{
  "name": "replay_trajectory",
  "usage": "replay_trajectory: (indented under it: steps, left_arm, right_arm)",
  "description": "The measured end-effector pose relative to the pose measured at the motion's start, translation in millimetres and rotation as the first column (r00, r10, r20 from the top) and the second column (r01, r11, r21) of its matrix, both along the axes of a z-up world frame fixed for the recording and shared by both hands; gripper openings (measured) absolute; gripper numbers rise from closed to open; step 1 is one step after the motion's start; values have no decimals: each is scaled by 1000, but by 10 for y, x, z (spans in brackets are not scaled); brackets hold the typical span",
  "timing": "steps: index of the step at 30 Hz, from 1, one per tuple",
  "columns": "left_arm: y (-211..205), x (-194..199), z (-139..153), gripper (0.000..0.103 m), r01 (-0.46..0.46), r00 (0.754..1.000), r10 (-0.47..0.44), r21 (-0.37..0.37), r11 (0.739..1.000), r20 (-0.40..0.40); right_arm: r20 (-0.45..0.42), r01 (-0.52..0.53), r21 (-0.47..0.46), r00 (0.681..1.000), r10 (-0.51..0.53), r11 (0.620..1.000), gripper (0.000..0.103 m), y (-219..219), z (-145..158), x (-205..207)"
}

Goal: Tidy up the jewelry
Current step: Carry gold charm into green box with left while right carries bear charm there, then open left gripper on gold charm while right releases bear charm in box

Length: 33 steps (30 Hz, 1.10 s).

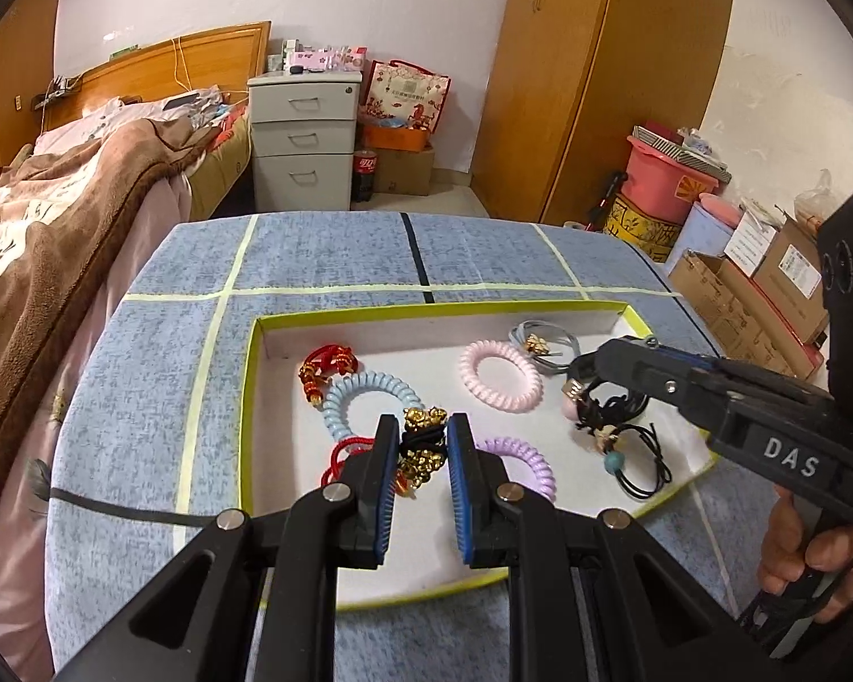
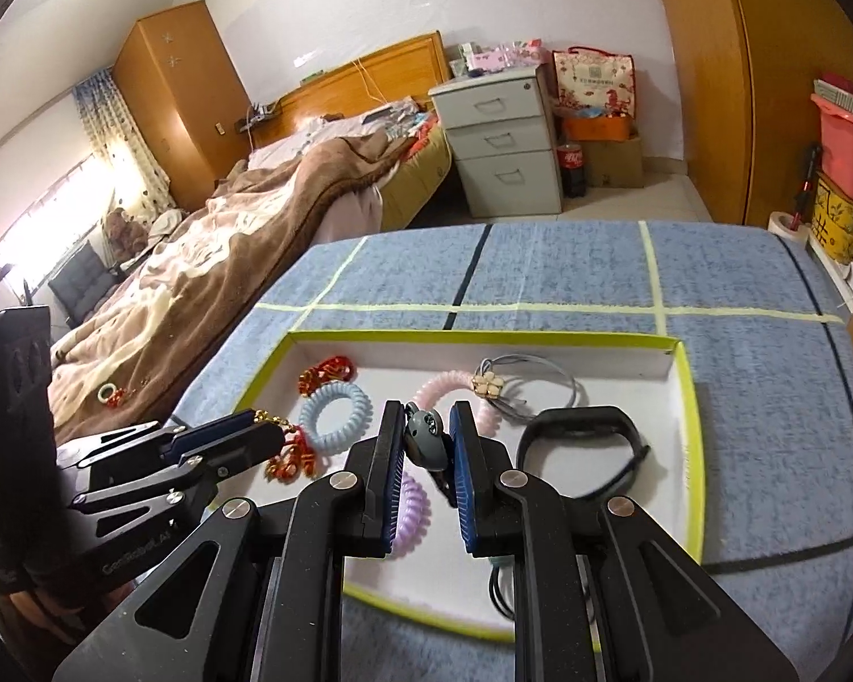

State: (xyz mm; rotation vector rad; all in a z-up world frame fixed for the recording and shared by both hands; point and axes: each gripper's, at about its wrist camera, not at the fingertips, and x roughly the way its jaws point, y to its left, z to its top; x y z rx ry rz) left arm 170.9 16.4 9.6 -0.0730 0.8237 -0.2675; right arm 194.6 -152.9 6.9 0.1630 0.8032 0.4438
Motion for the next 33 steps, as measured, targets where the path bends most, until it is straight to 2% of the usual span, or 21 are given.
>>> replay_trajectory:
  steps: [7,11,14,19,23,31,33]
  left_arm:
    - [-14,67,-132,18,5,999,-5,2,1000,-34]
    - [-29,53,-155,18,-6,999,6,18,1000,-31]
    - [-27,56,-173,18,0,999,0,-5,1000,-45]
    - [-50,49,-198,19,2,999,-2,4,1000,-53]
    - [-59,36,-206,31,4,998,-4,-2,1000,-55]
    - [-26,-20,-195,35,-18,999,19,10,1000,-44]
    - [-25,-43,-174,40,-15,999,15,5,1000,-35]
  right_arm:
    - [-44,-15,-15,999,14,1000,17,10,-183,68]
    - [-54,-13,-29,998,11,1000,17,-16,-226,53]
    - [-63,-9,-46,998,6,999,17,-36,-262,29]
    - [-63,-14,-75,998,9,997,17,-36,-287,-24]
    - [-64,-16,-89,998,10,996,19,-29,-293,-50]
    - [-47,-23,-127,999,17,992,33,2,-282,-108]
    - [-43,-16,-131,999,10,991,44,-11,-278,-115]
